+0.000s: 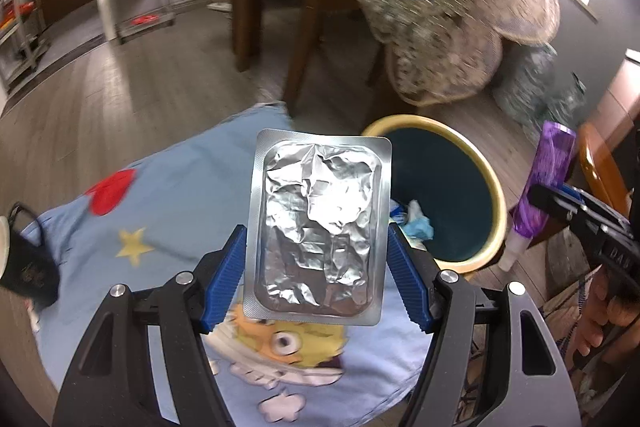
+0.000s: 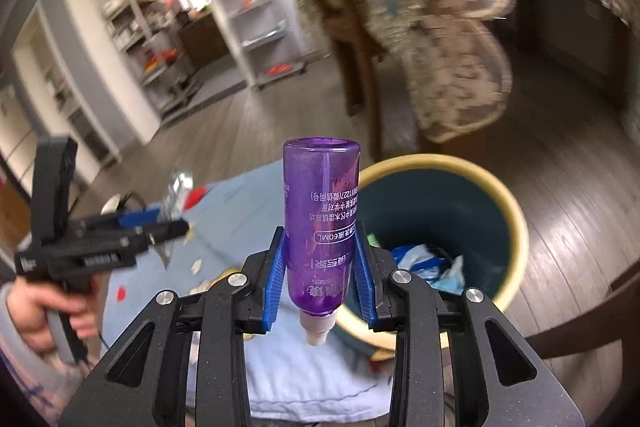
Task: Collect trash
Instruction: 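Carry foil pack and bottle over the bin and open both tools to drop them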
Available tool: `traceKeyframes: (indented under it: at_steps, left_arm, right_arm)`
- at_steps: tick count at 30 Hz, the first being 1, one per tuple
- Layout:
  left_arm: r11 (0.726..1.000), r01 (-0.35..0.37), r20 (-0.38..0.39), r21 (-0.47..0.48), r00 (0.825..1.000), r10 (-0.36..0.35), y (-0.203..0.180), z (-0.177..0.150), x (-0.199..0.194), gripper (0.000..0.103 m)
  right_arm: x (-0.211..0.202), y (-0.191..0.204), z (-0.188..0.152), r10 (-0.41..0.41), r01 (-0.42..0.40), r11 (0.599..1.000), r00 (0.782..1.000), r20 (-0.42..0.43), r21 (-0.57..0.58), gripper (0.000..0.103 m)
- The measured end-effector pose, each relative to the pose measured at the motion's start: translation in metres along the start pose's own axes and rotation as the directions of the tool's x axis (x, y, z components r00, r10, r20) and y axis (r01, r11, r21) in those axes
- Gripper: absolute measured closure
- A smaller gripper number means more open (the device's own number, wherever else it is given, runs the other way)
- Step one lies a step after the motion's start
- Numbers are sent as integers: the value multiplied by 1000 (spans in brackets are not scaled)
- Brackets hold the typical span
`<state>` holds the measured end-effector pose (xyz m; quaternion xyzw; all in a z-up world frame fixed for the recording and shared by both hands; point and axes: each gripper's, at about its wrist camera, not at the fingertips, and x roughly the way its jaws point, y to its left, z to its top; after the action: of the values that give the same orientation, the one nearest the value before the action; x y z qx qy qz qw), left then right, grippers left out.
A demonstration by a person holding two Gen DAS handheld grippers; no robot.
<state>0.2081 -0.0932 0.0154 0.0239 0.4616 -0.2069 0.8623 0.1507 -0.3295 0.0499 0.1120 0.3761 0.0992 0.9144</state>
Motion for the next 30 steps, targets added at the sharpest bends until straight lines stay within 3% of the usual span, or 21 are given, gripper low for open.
traceKeyframes:
  at_steps: [8, 15, 23, 24, 30]
  left_arm:
    - [992, 66, -78, 111, 995, -58, -71, 12, 58, 35]
    - [973, 88, -153, 215, 987, -55, -121, 18, 112, 35]
    - [969, 69, -204, 236, 979, -20, -129, 18, 146, 32]
    - [970, 65, -206, 233, 979, -16, -127, 19, 147, 25]
    - [977, 45, -160, 207, 987, -12, -115, 28, 132, 14]
  right_arm:
    - [-21, -41, 5, -83, 68, 989, 990, 111, 134, 69]
    - [-27, -71, 5, -144, 103, 963, 978, 152, 250, 69]
    - [-24, -81, 4, -166, 120, 948, 977, 137, 294, 69]
    - [-22, -82, 4, -166, 121, 947, 977, 132, 299, 69]
    - [-9, -86, 3, -161, 121, 937, 982, 99, 327, 69]
